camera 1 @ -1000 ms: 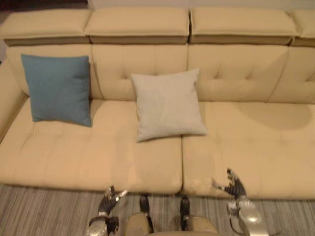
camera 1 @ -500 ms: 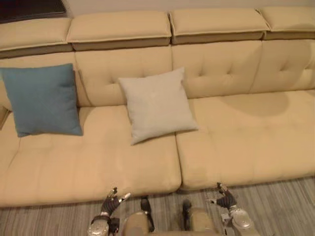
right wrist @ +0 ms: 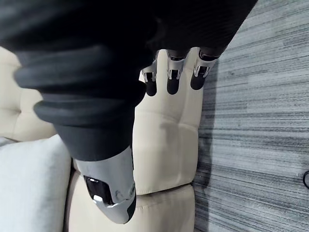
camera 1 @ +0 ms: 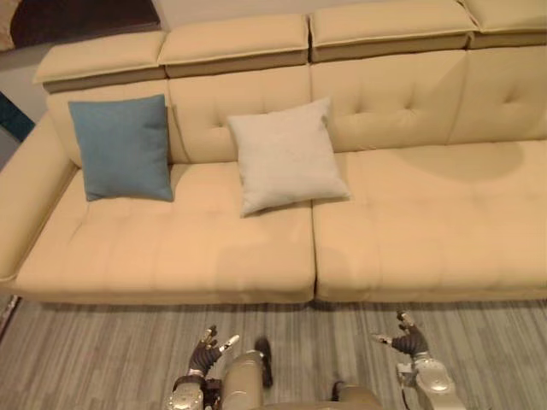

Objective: Pick up cushions and gather them together orderly.

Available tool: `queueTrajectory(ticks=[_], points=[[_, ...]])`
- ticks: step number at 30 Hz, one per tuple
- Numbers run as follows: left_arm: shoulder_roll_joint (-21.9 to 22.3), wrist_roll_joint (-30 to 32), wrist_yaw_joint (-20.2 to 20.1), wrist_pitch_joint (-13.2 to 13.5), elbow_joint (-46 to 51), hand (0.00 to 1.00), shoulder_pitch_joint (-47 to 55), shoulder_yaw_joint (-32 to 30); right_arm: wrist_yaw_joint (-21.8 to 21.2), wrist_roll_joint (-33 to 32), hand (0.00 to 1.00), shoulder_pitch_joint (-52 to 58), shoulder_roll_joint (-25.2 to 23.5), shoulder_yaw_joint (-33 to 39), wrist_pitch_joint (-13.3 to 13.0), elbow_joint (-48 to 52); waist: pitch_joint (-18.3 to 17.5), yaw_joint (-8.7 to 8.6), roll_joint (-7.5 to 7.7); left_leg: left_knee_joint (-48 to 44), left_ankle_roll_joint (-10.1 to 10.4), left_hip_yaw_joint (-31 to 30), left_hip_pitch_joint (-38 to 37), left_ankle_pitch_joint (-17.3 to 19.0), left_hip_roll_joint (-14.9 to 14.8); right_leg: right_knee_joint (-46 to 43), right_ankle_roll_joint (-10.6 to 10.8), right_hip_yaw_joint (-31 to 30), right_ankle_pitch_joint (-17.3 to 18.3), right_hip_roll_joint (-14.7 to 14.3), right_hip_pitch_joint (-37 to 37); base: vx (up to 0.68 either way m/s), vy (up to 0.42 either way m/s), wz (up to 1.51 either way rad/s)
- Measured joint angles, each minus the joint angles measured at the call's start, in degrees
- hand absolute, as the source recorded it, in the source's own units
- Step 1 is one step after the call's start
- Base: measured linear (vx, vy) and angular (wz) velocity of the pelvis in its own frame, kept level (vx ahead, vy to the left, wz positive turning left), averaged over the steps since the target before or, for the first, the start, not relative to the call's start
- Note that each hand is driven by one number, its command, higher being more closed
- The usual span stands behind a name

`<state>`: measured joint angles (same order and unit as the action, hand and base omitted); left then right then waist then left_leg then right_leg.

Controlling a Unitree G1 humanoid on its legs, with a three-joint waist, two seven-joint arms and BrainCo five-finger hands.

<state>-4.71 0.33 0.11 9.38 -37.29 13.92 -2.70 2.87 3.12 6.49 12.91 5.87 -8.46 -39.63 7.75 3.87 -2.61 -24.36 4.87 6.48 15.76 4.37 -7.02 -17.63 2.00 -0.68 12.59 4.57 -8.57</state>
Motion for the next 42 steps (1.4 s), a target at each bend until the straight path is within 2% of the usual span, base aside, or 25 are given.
queueTrajectory(ticks=[2, 4, 10, 14, 15, 16, 18, 20, 21, 24, 25, 26, 27, 28, 29, 31, 33, 34, 36, 37, 38, 39, 40, 41, 42], points=[[0.0, 0.0, 0.0, 0.0, 0.8, 0.00, 0.3, -0.1, 0.2, -0.3, 0.00, -0.4, 0.1, 1.0, 0.0, 0.0, -0.5, 0.05, -0.94, 8.8, 1.2, -1.9, -4.2, 1.2, -0.1, 2.0, 0.3, -1.6, -2.7, -1.8, -1.7, -0.17, 0.048, -0.47], [0.0, 0.0, 0.0, 0.0, 0.8, 0.00, -0.6, 0.4, 0.3, -0.3, 0.00, 0.2, -0.2, 1.2, 0.0, -0.1, -0.5, -0.29, -0.68, 14.7, 1.4, -1.4, -7.4, 1.1, 0.1, 4.9, 1.2, -3.0, -5.4, -1.8, -0.9, -0.12, 0.099, -0.39], [-0.9, 0.1, 0.1, 0.0, 1.5, 0.00, -1.9, 1.1, 0.7, -0.8, 0.00, 0.3, -0.6, 1.6, 0.0, 0.2, -0.8, -1.85, -0.25, 17.7, 1.3, 5.1, -11.1, 1.4, 1.3, 11.0, 3.1, -9.6, -10.6, -1.4, 0.3, -0.08, 0.097, -0.62], [-1.2, 0.0, 0.1, -0.1, 2.8, 0.00, -2.0, 2.1, 0.7, -1.5, 0.00, -1.1, -3.2, 1.0, 0.0, 0.9, -0.7, -2.94, -0.02, 13.6, 1.2, 12.7, -11.7, 6.9, 0.4, 11.9, 2.7, -17.9, -14.2, -4.3, -3.4, -0.02, 0.070, -1.53], [-0.9, 0.0, 0.2, -0.1, 3.8, 0.00, -2.3, 2.2, 0.8, -1.6, 0.00, -1.9, -3.4, 0.9, 0.0, 0.7, -0.6, -3.18, -0.47, 13.3, 1.2, 17.8, -12.0, 7.5, -1.5, 12.5, -2.3, -10.9, -15.0, -4.0, -5.2, -0.01, 0.002, -2.16], [-0.2, 0.0, 0.2, -0.1, 4.2, 0.00, -2.7, 2.3, 0.9, -1.5, 0.00, -2.4, -3.3, 0.8, 0.0, 0.5, -0.4, -2.88, -0.77, 13.6, 1.3, 20.8, -12.8, 7.5, -2.5, 11.4, -5.0, -3.7, -14.6, -2.9, -6.5, 0.02, -0.030, -2.27], [0.1, -0.4, 0.2, -0.2, 4.7, 0.00, -2.7, 2.9, 1.3, -1.5, 0.00, -2.7, -3.5, -0.5, 0.1, 0.3, -0.2, -3.07, -1.38, 14.3, 2.0, 31.8, -17.7, 7.1, -4.5, 7.5, -8.1, 23.1, -12.6, 3.8, -7.5, 0.15, -0.020, -2.40], [-0.2, -0.7, 0.2, -0.2, 4.7, 0.00, -2.5, 3.0, 1.8, -1.4, 0.00, -2.7, -3.9, -1.8, 0.1, -0.7, -0.4, -2.79, -1.22, 13.9, 3.0, 36.1, -21.2, 6.5, -5.1, 5.4, -8.4, 34.1, -13.6, 6.1, -6.5, 0.23, -0.137, -2.48], [-0.5, -0.7, 0.1, -0.3, 4.6, 0.00, -2.8, 3.1, 1.9, -1.4, 0.00, -2.6, -3.8, -2.5, 0.1, -0.7, -0.5, -3.08, -1.64, 13.5, 3.0, 37.2, -22.5, 6.5, -5.7, 5.0, -5.5, 33.3, -13.9, 4.5, -7.1, 0.23, -0.230, -2.27], [0.0, -0.7, 0.2, -0.5, 4.7, 0.00, -5.5, 4.6, 2.3, -1.3, 0.00, -2.6, -3.2, -2.3, 0.5, -2.3, -0.6, -3.63, -2.81, 6.0, 3.0, 37.6, -23.6, 6.6, -9.0, 3.0, -5.4, 26.6, -11.4, 0.8, -8.4, 0.29, -0.222, -1.61], [0.5, -0.7, 0.3, -0.4, 4.7, 0.00, -6.9, 4.8, 2.4, -1.3, 0.00, -2.5, -2.7, -2.5, 1.0, -2.5, -0.2, -3.45, -3.83, -7.0, 1.5, 34.9, -22.4, 5.0, -13.8, 2.1, -5.8, 22.7, -9.4, -2.0, -7.0, 0.27, -0.148, -1.63], [0.9, -0.7, 0.3, -0.3, 4.7, 0.00, -7.1, 5.0, 2.5, -1.3, 0.00, -2.7, -2.7, -2.8, 1.1, -2.9, 0.0, -3.37, -4.22, -14.2, -2.7, 31.5, -20.7, 2.2, -15.7, 2.1, -6.1, 20.7, -8.6, -3.2, -5.7, 0.42, -0.094, -1.93], [1.8, -0.7, 0.5, -0.3, 4.6, 0.00, -6.8, 5.2, 3.2, -1.3, 0.00, -3.2, -2.7, -3.9, 1.3, -3.5, 0.6, -2.60, -3.78, -24.7, -4.5, 23.1, -16.2, 1.3, -15.8, 2.1, -6.9, 16.3, -7.1, -4.1, -4.0, 0.33, 0.059, -1.76], [2.2, -0.7, 0.7, -0.3, 4.6, 0.00, -6.6, 5.7, 3.6, -1.4, 0.00, -4.6, -2.8, -4.1, 1.4, -4.8, 1.0, -2.25, -3.77, -31.9, -2.5, 16.1, -11.0, 5.2, -12.8, 1.9, -7.0, 12.4, -5.7, -4.5, -2.6, 0.39, 0.083, -1.73], [2.3, -0.7, 1.0, -0.3, 4.6, 0.00, -6.2, 6.0, 3.7, -1.4, 0.00, -5.1, -2.9, -4.1, 1.5, -5.6, 1.3, -1.83, -3.69, -33.5, -2.4, 13.0, -8.2, 7.0, -10.4, 2.1, -6.8, 10.2, -5.1, -4.5, -1.3, 0.26, 0.100, -1.36], [2.2, -0.8, 1.9, -0.3, 5.9, 0.00, -3.8, 6.4, 3.7, -1.4, 0.00, -5.3, -2.7, -5.7, 1.6, -8.1, 1.6, 0.91, -3.49, -30.2, -3.2, 7.6, -0.9, 9.2, -4.8, 4.1, -5.3, 3.9, -3.8, -4.2, 3.8, 0.39, 0.177, -1.45], [2.1, -0.9, 2.6, -0.1, 6.6, 0.00, -1.9, 6.4, 3.7, -1.4, 0.00, -5.9, -2.4, -7.0, 1.8, -9.1, 1.7, 2.03, -3.59, -23.0, -2.9, 4.6, 3.4, 9.0, -2.0, 6.0, -4.1, 1.5, -3.1, -3.4, 6.2, 0.40, 0.245, -1.12], [1.9, -0.9, 2.7, -0.2, 6.5, 0.00, -1.1, 6.4, 3.7, -1.5, 0.00, -6.7, -2.4, -7.5, 1.8, -9.2, 1.7, 2.94, -3.65, -13.2, -0.8, 2.9, 6.0, 7.6, 0.0, 7.5, -3.0, -0.5, -2.4, -2.8, 7.7, 0.43, 0.300, -0.92], [2.0, -0.9, 2.9, -0.2, 6.5, 0.00, -1.2, 6.0, 3.8, -1.5, 0.00, -7.0, -2.3, -7.5, 1.8, -9.2, 1.4, 3.81, -4.41, 1.9, 3.4, 2.9, 6.6, 4.4, 0.4, 10.2, -1.4, -1.6, -1.5, -3.0, 10.5, 0.43, 0.297, -0.73], [1.6, -0.9, 3.1, -0.3, 6.4, 0.00, -1.5, 5.5, 3.9, -1.6, 0.00, -7.1, -2.8, -7.5, 1.9, -9.3, 1.2, 4.50, -4.40, 2.1, -1.2, 3.4, 6.1, -0.8, 0.2, 10.7, 0.1, -2.6, -0.5, -3.0, 11.9, 0.49, 0.288, -0.30], [1.0, -0.9, 3.5, -0.4, 6.9, 0.00, -1.9, 5.2, 4.0, -1.7, 0.00, -7.0, -4.0, -7.6, 1.9, -9.3, 0.1, 4.34, -1.12, 0.5, -5.7, 4.7, 6.7, 2.1, 2.8, 10.1, 0.0, -2.7, 1.0, -0.2, 12.3, 0.76, 0.399, -0.14], [1.1, -0.9, 3.7, -0.4, 7.1, 0.00, -3.0, 4.6, 4.3, -2.0, 0.00, -6.9, -4.0, -7.2, 2.0, -9.3, 0.0, 3.95, 0.07, -0.9, -7.7, 5.0, 6.9, 4.5, 4.2, 4.2, 2.9, -2.7, 2.5, 1.0, 10.3, 0.77, 0.387, 0.09], [1.3, -0.9, 3.7, -0.4, 7.1, 0.00, -3.5, 4.7, 4.4, -2.1, 0.00, -7.0, -4.0, -6.5, 2.0, -9.4, 0.0, 3.93, 0.25, -1.7, -8.3, 5.3, 6.6, 5.8, 4.7, -0.7, 4.7, -2.7, 3.2, 1.4, 8.8, 0.74, 0.352, 0.11], [1.6, -0.9, 3.7, -0.5, 7.1, 0.00, -3.8, 4.9, 4.4, -2.1, 0.00, -7.3, -4.3, -5.0, 2.1, -9.9, 0.1, 3.83, 0.32, -3.0, -9.9, 6.0, 4.1, 8.4, 5.5, -14.1, 11.2, -3.6, 2.2, 1.7, 5.3, 0.48, 0.221, -0.04], [1.3, -0.9, 3.7, -0.5, 7.0, 0.00, -3.8, 5.0, 4.4, -2.1, 0.00, -7.5, -5.0, -4.6, 2.1, -10.5, 0.4, 3.67, 0.50, -2.8, -10.2, 6.2, 0.3, 10.3, 6.2, -25.3, 14.1, -4.8, -1.3, 1.6, 2.2, 0.48, 0.212, -0.09]])
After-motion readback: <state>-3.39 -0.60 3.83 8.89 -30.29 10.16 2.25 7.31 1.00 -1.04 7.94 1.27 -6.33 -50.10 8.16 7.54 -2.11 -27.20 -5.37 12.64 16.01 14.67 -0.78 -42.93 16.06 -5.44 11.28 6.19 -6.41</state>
